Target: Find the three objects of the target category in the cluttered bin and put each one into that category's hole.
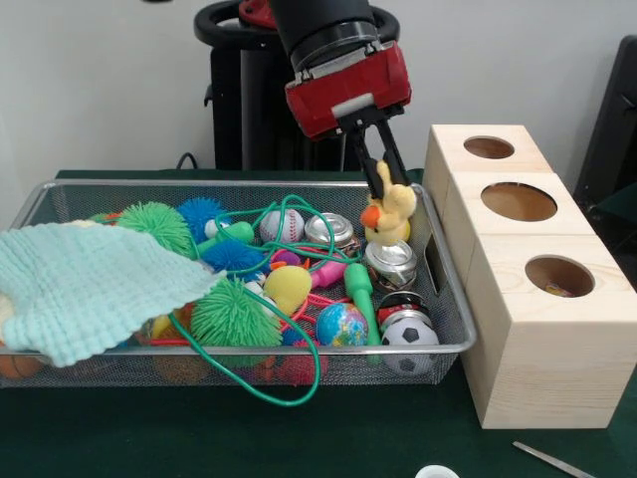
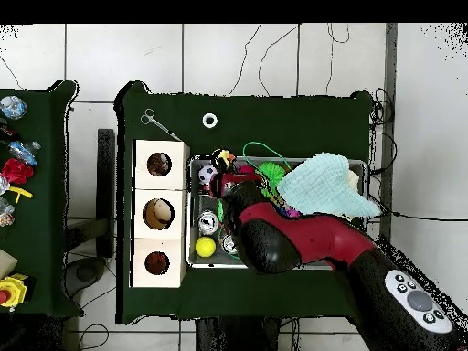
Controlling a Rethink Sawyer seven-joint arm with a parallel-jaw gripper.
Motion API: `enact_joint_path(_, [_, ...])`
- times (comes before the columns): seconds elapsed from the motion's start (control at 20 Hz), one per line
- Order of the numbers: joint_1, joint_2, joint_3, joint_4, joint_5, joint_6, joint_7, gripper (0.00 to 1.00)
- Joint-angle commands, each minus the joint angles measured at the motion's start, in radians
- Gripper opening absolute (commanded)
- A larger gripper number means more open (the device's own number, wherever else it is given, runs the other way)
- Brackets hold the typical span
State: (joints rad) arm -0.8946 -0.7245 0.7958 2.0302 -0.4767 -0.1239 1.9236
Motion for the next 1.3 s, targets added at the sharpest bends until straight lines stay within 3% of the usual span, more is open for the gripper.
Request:
enact_joint_path(0.05, [-0.059, 0.109, 0.217, 0.046, -0.025, 0.052, 0.09, 0.0])
enact_joint_path(0.25, [-0.029, -0.041, 0.192, 0.115, 0.076, 0.143, 0.118, 0.0])
enact_joint_path(0.55, [0.025, -0.251, 0.15, 0.187, 0.252, 0.411, 0.116, 0.0])
enact_joint_path(0.9, [-0.043, -0.44, 0.277, 0.278, 0.461, 0.599, 0.082, 0.0])
enact_joint_path(1.05, [-0.028, -0.478, 0.244, 0.297, 0.477, 0.66, 0.048, 0.0])
enact_joint_path(1.3, [0.071, -0.471, 0.096, 0.279, 0.387, 0.692, 0.079, 0.0])
